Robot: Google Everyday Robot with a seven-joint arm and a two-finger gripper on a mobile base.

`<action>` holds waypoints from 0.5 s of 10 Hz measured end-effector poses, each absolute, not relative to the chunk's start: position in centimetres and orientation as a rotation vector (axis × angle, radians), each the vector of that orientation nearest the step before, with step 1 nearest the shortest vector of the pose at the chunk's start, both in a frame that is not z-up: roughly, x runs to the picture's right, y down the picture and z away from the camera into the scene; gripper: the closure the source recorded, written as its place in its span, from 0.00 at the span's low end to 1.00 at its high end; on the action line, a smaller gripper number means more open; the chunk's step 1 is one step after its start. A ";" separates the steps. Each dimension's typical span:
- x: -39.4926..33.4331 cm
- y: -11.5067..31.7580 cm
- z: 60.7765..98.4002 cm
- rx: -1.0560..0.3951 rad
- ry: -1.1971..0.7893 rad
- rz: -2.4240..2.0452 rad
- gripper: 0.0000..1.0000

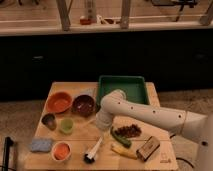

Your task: Place brush in table surface

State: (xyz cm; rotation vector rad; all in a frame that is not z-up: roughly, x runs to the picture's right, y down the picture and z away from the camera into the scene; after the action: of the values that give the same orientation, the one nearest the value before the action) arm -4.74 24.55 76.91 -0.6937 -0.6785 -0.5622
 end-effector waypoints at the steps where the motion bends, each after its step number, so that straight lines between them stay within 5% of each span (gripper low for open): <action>1: -4.6 24.6 76.9 -0.702 -0.680 -0.567 0.20; 5: -4.4 24.7 76.8 -0.708 -0.685 -0.561 0.20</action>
State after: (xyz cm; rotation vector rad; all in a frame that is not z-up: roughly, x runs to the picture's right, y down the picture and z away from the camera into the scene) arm -4.44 24.66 76.76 -0.7080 -0.6855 -0.5610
